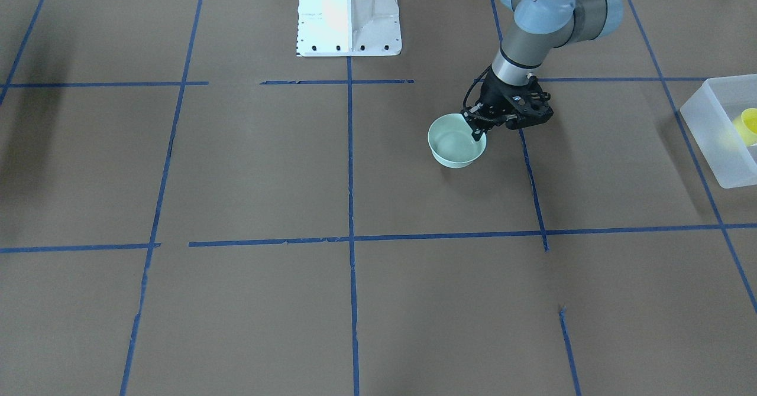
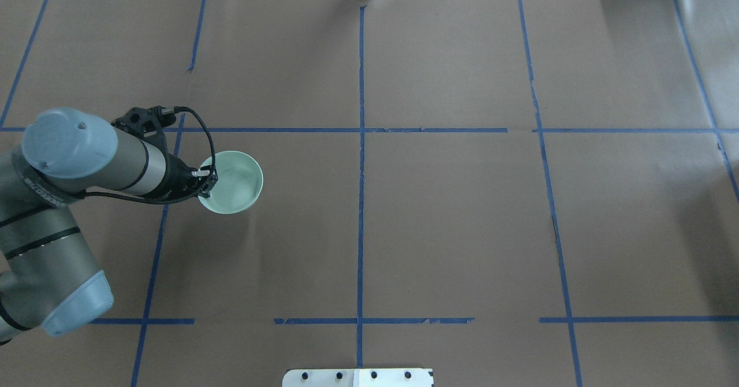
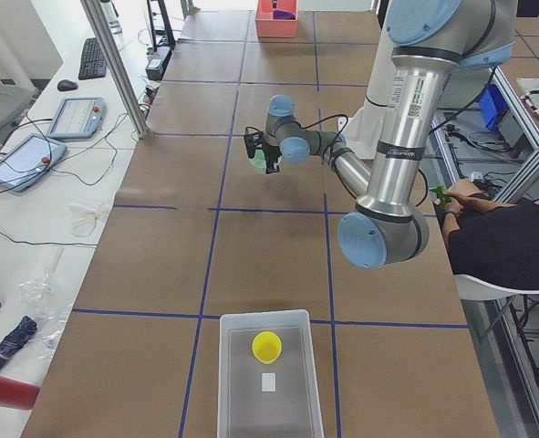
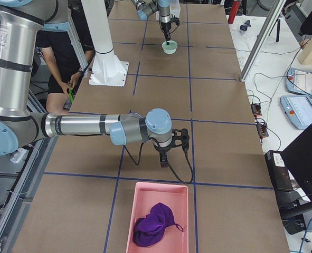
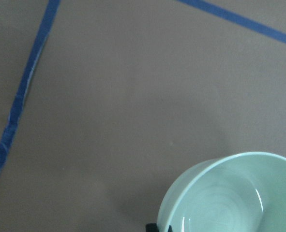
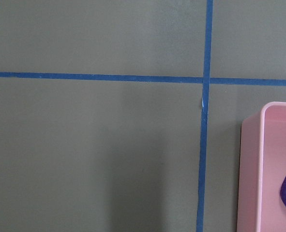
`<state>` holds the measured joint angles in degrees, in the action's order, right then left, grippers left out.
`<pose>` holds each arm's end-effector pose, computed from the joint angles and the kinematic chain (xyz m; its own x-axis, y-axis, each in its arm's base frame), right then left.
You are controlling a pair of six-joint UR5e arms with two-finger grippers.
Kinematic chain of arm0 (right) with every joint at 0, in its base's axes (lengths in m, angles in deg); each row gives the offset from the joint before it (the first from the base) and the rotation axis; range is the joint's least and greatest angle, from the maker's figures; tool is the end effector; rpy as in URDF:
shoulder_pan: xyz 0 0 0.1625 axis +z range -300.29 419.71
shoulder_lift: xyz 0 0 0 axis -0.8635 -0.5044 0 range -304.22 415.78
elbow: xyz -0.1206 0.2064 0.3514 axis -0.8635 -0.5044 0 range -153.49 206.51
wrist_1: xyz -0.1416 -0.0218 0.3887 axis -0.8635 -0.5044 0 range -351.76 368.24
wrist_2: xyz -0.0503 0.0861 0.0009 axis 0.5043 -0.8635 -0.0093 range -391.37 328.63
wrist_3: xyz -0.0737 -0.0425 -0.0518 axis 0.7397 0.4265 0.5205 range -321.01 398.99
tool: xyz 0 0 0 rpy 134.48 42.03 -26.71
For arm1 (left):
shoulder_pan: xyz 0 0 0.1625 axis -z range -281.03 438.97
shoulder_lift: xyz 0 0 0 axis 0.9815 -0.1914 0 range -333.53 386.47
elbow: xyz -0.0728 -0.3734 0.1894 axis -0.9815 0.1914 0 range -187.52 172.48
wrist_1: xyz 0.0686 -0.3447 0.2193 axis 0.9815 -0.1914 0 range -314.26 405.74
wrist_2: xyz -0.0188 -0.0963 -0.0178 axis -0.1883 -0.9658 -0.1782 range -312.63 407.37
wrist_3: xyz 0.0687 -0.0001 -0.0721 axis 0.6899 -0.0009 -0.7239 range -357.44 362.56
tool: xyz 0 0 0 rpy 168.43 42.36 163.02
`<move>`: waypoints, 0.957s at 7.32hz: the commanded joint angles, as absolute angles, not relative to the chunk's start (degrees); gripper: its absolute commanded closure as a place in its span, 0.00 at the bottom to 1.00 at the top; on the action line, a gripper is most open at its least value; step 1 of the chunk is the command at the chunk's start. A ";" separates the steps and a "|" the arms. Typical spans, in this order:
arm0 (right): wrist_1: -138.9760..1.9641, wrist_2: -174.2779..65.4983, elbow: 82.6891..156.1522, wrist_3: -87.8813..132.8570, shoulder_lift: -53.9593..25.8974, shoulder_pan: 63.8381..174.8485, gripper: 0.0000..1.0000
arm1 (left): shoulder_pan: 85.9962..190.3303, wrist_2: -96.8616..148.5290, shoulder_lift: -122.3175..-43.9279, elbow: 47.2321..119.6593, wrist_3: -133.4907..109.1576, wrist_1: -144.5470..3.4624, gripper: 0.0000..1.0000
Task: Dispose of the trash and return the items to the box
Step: 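Carry the green bowl with the left gripper into the clear bin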
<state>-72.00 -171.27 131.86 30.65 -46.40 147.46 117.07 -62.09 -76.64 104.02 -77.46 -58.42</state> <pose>0.0408 -0.4155 0.5964 0.6357 -0.0531 0.7701 -0.0543 0.9921 0.1132 0.3752 -0.4215 0.3402 0.5770 -0.2449 -0.7792 0.2891 0.9535 -0.0856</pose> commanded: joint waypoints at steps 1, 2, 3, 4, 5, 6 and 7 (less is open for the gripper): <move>-72.18 -170.32 131.63 30.82 -45.92 147.34 0.00 | 124.98 -64.51 -74.88 105.06 -67.53 -56.04 1.00; -72.61 -170.76 129.89 30.73 -43.30 147.51 0.00 | 128.68 -64.69 -72.87 105.06 -60.35 -56.04 1.00; -72.71 -170.76 127.26 30.64 -40.84 147.60 0.00 | 130.19 -65.22 -69.89 105.06 -53.93 -56.21 1.00; -72.79 -170.94 125.15 30.55 -38.73 147.78 0.00 | 134.56 -68.35 -68.64 104.28 -47.42 -56.22 1.00; -73.23 -170.94 124.43 30.38 -37.66 148.04 0.00 | 139.65 -70.82 -65.84 104.01 -39.44 -56.22 1.00; -76.37 -171.37 124.42 30.46 -35.82 148.82 0.00 | 144.14 -71.98 -64.07 102.70 -33.27 -56.22 1.00; -79.09 -173.38 124.77 30.46 -35.20 149.79 0.00 | 147.92 -73.21 -62.75 100.25 -26.77 -56.39 1.00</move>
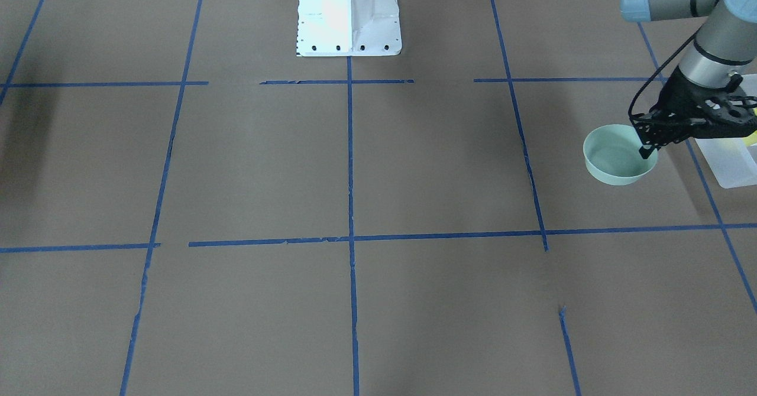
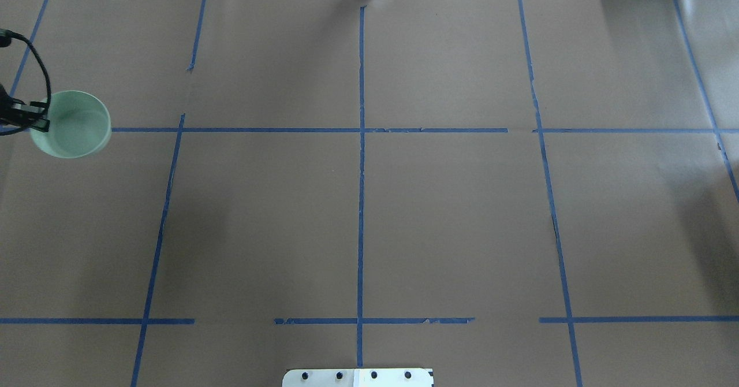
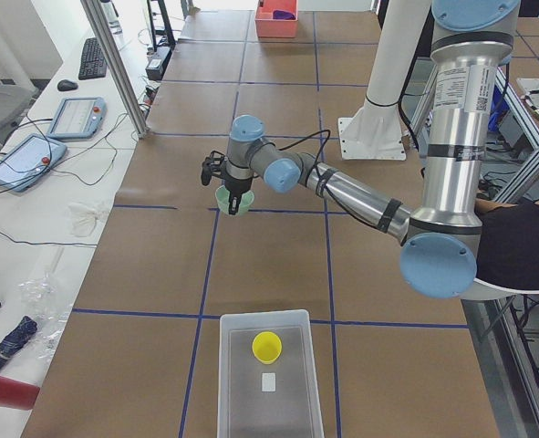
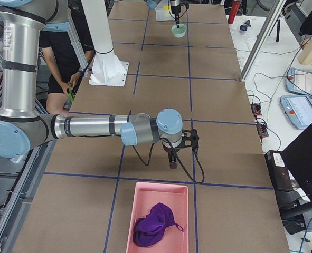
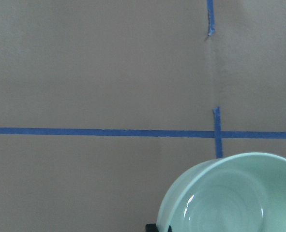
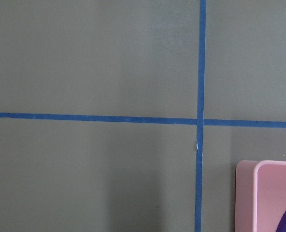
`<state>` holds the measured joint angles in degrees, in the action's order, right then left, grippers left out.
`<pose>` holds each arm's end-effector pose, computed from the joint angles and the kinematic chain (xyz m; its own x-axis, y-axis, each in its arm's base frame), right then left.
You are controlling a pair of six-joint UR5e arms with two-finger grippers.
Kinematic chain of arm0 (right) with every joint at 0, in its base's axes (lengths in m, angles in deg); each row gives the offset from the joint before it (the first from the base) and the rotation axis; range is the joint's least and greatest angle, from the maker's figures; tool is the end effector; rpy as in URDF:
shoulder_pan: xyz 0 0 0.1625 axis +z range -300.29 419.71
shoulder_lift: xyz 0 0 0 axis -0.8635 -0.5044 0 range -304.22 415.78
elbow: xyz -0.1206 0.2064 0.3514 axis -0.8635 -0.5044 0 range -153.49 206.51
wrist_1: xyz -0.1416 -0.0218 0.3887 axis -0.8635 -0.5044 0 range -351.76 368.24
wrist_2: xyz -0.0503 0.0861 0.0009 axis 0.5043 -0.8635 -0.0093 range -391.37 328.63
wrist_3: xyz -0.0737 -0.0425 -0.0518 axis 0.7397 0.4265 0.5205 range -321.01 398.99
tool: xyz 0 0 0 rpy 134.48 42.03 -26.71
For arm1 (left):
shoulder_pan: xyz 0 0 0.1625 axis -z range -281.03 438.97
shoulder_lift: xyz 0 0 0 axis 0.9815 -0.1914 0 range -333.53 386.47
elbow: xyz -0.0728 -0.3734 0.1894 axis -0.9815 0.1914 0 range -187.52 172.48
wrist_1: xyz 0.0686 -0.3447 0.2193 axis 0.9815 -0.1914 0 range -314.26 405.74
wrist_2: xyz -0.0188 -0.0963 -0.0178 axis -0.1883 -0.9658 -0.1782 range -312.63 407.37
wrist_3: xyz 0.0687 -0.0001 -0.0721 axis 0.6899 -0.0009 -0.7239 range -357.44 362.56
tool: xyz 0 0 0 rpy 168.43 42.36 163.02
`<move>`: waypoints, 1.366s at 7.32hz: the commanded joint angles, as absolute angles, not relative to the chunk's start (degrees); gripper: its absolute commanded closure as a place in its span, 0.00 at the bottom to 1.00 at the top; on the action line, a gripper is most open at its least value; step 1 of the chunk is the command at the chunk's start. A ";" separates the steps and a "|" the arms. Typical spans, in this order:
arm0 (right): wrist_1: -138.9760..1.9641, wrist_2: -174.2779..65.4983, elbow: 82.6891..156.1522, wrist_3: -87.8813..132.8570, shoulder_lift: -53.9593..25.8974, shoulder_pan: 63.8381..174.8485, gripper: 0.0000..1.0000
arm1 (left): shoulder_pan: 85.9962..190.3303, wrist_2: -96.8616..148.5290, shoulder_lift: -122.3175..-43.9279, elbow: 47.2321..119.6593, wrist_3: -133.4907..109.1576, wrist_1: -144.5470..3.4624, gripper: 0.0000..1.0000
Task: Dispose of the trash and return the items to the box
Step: 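Carry the green bowl with the left gripper into the clear bin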
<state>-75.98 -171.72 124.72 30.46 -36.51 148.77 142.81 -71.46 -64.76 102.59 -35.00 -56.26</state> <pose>0.0486 -0.4846 0.5887 0.6308 -0.0196 0.7757 -0.0781 0.9930 0.0886 0.1464 -0.4915 0.4627 0.7552 0.0375 -0.6544 0.1163 0.9748 0.1902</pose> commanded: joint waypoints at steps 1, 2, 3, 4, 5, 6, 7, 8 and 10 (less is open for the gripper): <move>-79.38 -174.53 124.86 30.46 -35.19 150.06 0.00 | 152.83 -75.22 -62.48 96.23 -18.79 -56.48 1.00; -79.39 -174.45 125.12 30.46 -35.19 150.15 0.00 | 158.19 -76.98 -62.47 91.05 -9.14 -56.57 1.00; -79.39 -174.37 125.39 30.72 -35.45 150.41 0.00 | 163.12 -78.74 -62.21 86.83 -0.69 -56.57 1.00; -79.30 -174.10 125.39 30.90 -35.63 150.50 0.00 | 166.65 -78.93 -62.21 83.04 5.58 -56.57 1.00; -79.30 -173.84 125.48 30.90 -35.54 150.50 0.00 | 169.73 -78.76 -62.12 80.65 10.69 -56.39 1.00; -79.30 -173.84 125.48 30.99 -35.63 150.50 0.00 | 172.54 -78.41 -61.08 78.28 15.26 -56.65 1.00; -79.21 -173.75 125.48 30.99 -35.63 150.50 0.00 | 174.83 -78.40 -60.20 76.69 18.35 -56.74 1.00; -79.12 -173.75 125.48 31.08 -35.54 150.50 0.00 | 176.25 -78.32 -58.36 75.37 20.99 -56.83 1.00; -79.12 -173.58 125.39 31.08 -35.37 150.42 0.00 | 178.45 -77.18 -56.85 72.91 23.56 -57.61 1.00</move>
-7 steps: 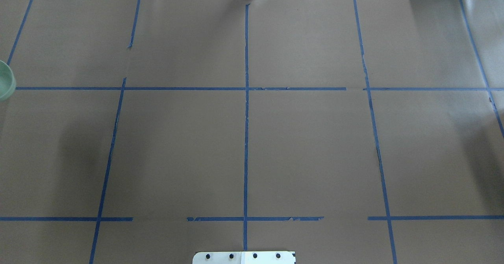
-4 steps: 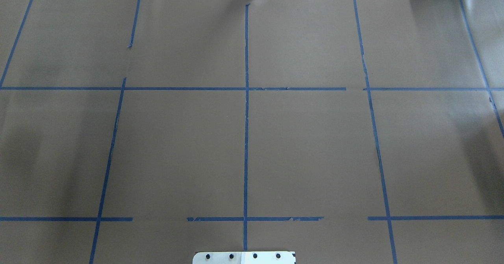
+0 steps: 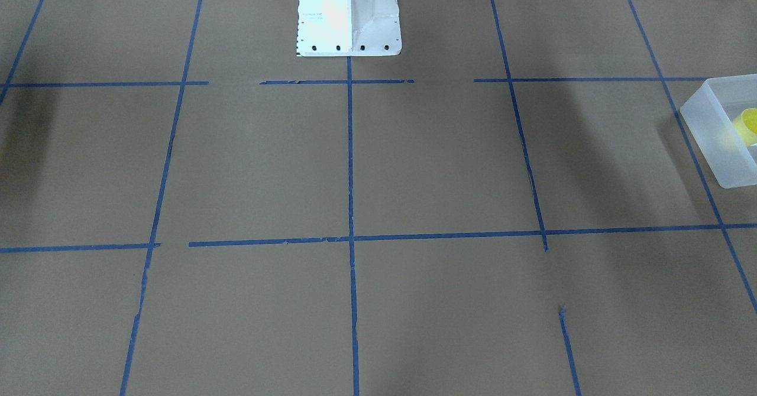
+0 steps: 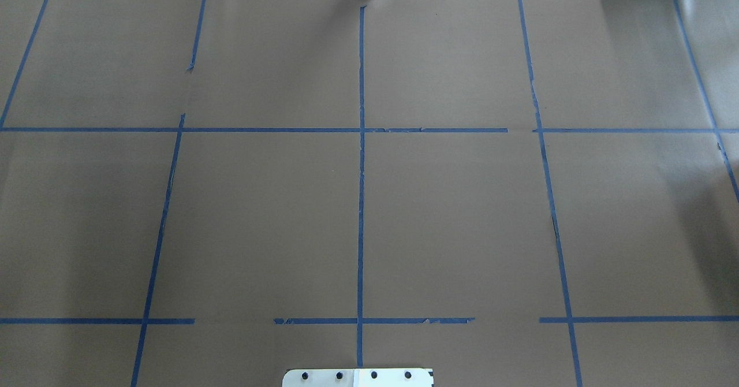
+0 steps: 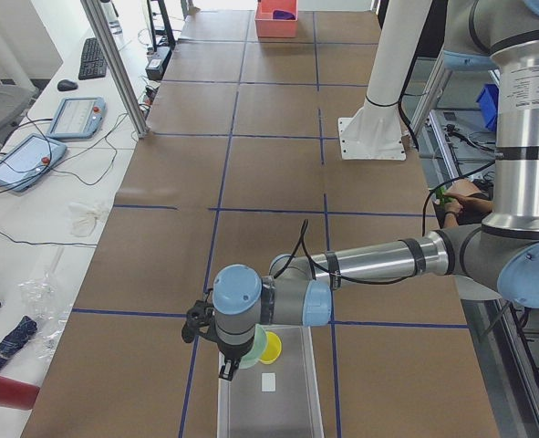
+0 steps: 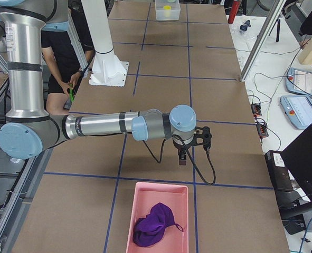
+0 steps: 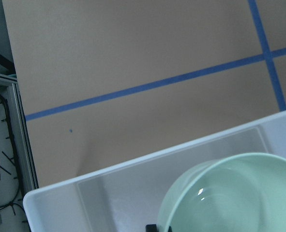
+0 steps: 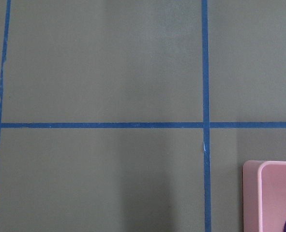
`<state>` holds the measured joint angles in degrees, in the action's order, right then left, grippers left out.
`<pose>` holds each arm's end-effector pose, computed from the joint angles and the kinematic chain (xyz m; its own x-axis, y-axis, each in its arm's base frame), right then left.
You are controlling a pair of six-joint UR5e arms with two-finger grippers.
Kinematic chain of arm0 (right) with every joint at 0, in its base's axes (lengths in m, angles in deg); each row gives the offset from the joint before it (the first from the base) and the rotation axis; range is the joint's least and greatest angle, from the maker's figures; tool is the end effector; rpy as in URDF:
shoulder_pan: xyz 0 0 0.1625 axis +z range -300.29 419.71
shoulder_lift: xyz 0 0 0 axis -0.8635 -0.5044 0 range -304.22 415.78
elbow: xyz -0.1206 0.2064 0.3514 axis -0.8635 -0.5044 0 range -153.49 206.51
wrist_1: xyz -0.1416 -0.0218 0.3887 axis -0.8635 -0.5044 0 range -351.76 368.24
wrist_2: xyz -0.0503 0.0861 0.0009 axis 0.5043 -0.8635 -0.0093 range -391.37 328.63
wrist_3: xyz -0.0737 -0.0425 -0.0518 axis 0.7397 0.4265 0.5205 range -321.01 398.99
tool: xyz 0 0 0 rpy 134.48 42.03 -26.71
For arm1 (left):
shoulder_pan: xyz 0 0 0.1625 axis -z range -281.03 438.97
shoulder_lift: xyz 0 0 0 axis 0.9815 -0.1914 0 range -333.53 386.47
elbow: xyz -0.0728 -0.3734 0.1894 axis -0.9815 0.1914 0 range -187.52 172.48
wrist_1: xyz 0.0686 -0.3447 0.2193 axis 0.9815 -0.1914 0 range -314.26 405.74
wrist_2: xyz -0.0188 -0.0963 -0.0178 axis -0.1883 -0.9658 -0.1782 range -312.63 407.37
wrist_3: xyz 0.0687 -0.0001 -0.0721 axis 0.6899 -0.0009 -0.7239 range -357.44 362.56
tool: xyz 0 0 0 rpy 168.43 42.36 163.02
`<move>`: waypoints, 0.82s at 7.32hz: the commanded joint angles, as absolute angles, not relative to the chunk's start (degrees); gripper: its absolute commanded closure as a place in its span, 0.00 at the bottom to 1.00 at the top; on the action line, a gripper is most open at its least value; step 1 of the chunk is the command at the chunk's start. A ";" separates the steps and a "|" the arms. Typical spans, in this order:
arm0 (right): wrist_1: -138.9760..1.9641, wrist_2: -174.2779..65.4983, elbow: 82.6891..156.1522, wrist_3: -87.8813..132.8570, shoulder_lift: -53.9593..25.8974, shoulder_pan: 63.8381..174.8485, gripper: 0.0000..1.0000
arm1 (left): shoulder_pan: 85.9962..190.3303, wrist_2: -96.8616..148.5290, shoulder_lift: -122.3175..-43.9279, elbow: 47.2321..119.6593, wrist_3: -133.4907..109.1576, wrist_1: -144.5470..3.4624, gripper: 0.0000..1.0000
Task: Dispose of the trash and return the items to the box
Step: 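Release the green bowl into the clear bin with the left gripper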
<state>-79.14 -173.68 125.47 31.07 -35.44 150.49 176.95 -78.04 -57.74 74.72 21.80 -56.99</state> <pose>0.0611 -0.4879 0.5765 0.6055 0.0028 0.7958 -0.0975 0.9927 0.0708 -0.1356 -0.4223 0.7598 0.8068 0.2116 -0.5517 -0.1344 0.9749 0.1774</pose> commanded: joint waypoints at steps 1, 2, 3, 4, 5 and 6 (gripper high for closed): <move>-79.12 -173.57 125.48 31.08 -35.28 150.41 0.00 | 179.85 -73.26 -56.41 70.81 24.70 -60.67 1.00; -79.12 -173.23 125.39 31.08 -35.36 150.41 0.00 | 179.95 -72.52 -56.41 70.35 24.71 -61.39 1.00; -79.04 -173.22 125.39 31.08 -35.37 150.41 0.00 | 180.48 -72.52 -56.32 70.43 24.80 -61.49 1.00; -79.03 -173.22 125.39 31.08 -35.28 150.41 0.00 | 180.48 -72.52 -56.06 70.52 24.37 -61.49 0.18; -79.03 -173.22 125.48 31.08 -35.19 150.50 0.00 | 180.48 -72.60 -56.23 70.70 22.79 -61.32 0.00; -79.03 -173.22 125.39 31.08 -35.19 150.50 0.00 | 180.48 -72.69 -56.15 70.96 22.43 -61.23 0.00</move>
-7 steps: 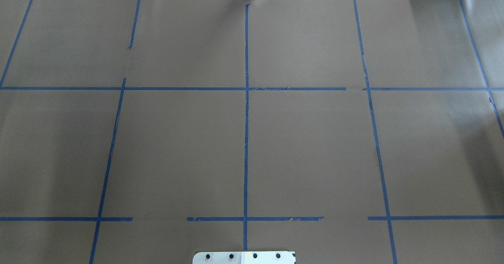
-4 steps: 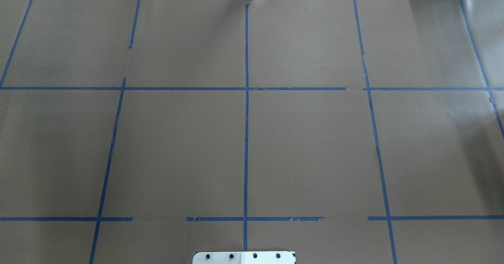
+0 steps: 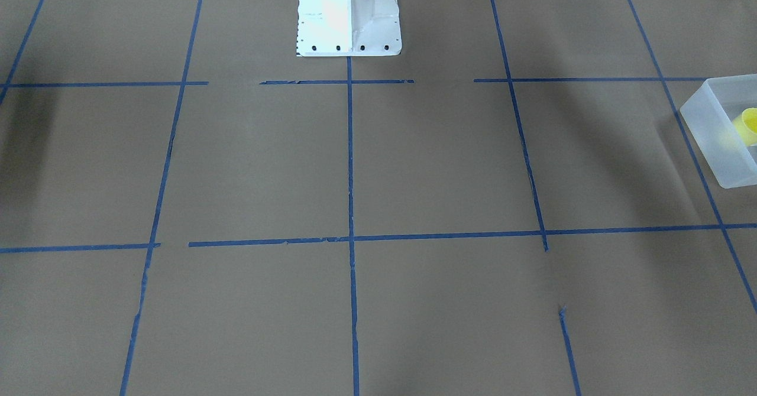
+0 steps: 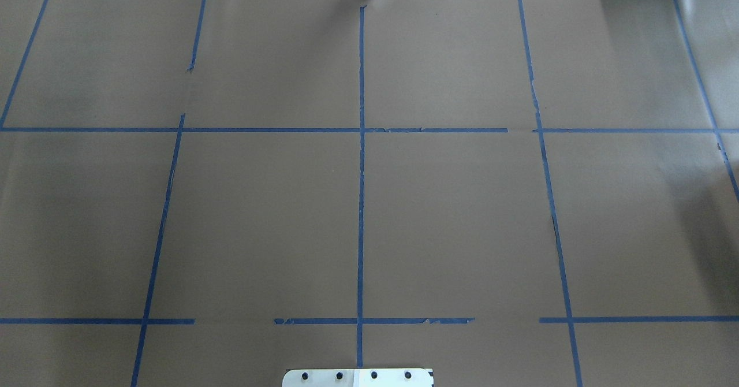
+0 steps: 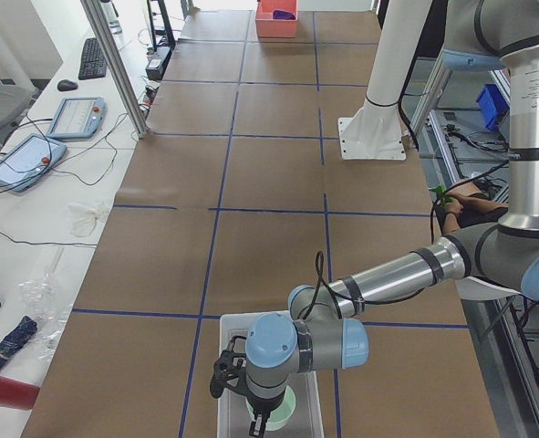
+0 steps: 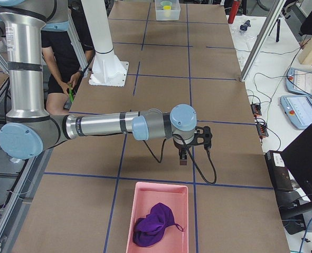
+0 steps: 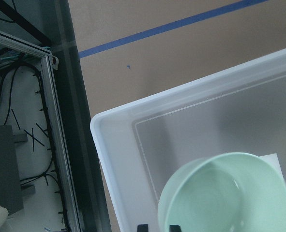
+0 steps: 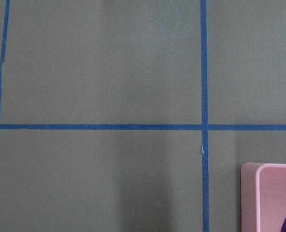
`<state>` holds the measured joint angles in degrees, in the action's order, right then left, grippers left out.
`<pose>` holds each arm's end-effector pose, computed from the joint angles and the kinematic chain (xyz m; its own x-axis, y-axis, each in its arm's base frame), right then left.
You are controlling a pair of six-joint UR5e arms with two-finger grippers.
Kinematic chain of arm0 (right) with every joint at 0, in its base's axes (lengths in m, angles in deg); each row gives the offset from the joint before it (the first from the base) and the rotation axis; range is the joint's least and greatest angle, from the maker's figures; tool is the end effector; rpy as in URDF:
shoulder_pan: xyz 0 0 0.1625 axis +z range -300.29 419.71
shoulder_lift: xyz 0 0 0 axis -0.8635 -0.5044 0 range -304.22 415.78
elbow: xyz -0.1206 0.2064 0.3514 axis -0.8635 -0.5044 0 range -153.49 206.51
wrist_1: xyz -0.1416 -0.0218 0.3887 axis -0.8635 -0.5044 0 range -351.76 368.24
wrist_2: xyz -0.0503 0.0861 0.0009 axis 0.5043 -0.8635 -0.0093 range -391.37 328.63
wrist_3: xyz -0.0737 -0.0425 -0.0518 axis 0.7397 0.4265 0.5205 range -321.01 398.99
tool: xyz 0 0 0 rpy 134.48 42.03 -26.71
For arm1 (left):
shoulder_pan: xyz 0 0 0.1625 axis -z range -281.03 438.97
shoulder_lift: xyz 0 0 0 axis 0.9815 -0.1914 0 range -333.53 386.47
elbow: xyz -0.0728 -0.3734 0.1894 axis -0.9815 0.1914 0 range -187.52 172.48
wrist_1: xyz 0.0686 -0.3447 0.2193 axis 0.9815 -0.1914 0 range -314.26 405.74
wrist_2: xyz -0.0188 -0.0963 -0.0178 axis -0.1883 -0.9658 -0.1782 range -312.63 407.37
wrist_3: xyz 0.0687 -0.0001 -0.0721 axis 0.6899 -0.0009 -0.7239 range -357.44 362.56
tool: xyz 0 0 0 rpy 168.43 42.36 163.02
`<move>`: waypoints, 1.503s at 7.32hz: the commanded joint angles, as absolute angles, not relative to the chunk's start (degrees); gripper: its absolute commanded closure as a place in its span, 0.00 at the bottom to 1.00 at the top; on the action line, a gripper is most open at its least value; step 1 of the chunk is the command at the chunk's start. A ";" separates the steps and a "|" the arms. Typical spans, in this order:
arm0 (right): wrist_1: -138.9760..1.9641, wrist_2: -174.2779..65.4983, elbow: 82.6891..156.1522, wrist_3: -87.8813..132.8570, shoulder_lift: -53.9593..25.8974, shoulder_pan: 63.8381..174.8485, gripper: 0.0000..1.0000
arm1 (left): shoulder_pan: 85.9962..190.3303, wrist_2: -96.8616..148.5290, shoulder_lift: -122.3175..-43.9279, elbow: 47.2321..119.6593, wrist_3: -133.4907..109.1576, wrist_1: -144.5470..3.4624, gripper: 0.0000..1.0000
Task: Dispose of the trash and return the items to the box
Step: 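Release the green bowl into the clear bin with the left gripper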
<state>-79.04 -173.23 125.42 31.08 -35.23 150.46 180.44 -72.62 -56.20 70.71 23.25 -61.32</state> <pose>0.0613 -0.4896 0.5756 0.6117 -0.0004 0.7911 -0.0978 0.9923 0.0761 -0.1640 -0.3881 0.8021 0.8610 0.1685 -0.4798 -0.1126 0.9833 0.1432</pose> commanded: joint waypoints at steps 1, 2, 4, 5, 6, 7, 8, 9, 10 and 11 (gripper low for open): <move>-79.03 -173.22 125.39 31.08 -35.19 150.50 0.00 | 180.48 -73.13 -56.49 72.53 22.25 -60.70 0.00; -79.03 -173.22 125.39 31.08 -35.19 150.42 0.00 | 180.48 -73.31 -57.11 74.89 19.03 -60.44 0.00; -78.95 -173.22 125.39 31.08 -35.19 150.42 0.00 | 180.31 -81.08 -58.16 80.77 13.12 -55.46 0.00; -78.95 -173.22 125.39 31.08 -35.28 150.41 0.00 | 179.61 -83.04 -59.12 86.03 10.41 -48.99 0.00; -78.95 -173.22 125.39 31.08 -35.28 150.41 0.00 | 177.51 -83.24 -59.74 89.82 7.17 -45.18 0.00; -78.95 -173.22 125.39 31.08 -35.36 150.41 0.00 | 174.80 -83.33 -59.92 92.64 2.52 -43.75 0.00; -78.95 -173.22 125.39 31.17 -35.37 150.41 0.00 | 173.12 -84.20 -60.36 92.50 0.74 -44.26 0.00; -78.95 -173.22 125.39 31.25 -35.28 150.41 0.00 | 173.10 -84.29 -60.28 92.15 0.89 -44.35 0.00; -78.95 -173.22 125.30 31.17 -35.28 150.41 0.00 | 172.92 -84.29 -60.28 91.45 1.07 -44.44 0.00; -78.95 -173.22 125.30 31.17 -35.19 150.41 0.00 | 172.14 -84.38 -60.28 90.83 1.07 -44.53 0.00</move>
